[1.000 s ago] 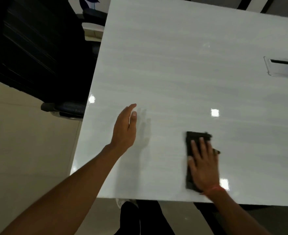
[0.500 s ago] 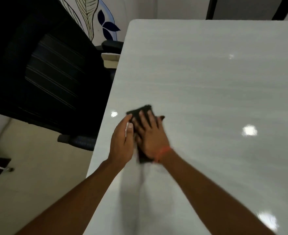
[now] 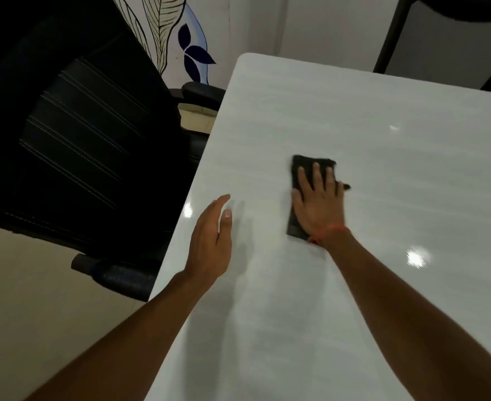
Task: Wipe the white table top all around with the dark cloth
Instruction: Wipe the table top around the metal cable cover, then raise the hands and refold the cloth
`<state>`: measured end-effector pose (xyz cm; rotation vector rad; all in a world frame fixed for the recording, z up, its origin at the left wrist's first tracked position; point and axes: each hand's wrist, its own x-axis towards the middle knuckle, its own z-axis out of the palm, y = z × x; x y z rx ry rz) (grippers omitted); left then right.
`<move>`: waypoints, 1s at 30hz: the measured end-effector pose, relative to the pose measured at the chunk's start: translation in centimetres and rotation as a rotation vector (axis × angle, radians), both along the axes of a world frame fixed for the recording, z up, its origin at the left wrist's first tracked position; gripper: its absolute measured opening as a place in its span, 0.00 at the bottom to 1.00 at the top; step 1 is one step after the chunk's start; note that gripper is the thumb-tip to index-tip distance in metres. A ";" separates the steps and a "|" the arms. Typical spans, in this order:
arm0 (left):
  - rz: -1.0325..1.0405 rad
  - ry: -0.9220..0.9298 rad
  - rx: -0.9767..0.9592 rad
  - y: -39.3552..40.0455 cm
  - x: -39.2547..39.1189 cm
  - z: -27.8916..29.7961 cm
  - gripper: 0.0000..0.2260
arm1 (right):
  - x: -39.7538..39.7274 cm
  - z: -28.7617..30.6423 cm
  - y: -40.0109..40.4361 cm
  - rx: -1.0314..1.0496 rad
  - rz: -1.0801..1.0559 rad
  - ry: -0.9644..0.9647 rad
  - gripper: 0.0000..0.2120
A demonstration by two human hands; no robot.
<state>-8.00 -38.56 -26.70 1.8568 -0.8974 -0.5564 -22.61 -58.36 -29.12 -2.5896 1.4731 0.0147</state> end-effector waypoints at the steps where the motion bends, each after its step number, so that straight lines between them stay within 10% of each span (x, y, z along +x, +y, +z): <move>1: 0.004 -0.006 -0.003 -0.8 0.4 -0.1 0.20 | 2.7 -0.1 -0.3 -0.004 0.029 0.001 0.32; 12: 0.038 0.045 0.020 -0.5 1.7 3.8 0.20 | 8.6 2.1 3.8 0.148 0.208 -0.076 0.28; 19: 0.118 0.051 -0.158 3.9 7.3 14.0 0.17 | 13.2 15.3 10.4 0.448 -0.051 -0.949 0.24; 30: 0.133 -0.149 -0.639 21.3 19.8 38.7 0.08 | 23.4 42.3 29.5 0.216 0.243 -1.480 0.15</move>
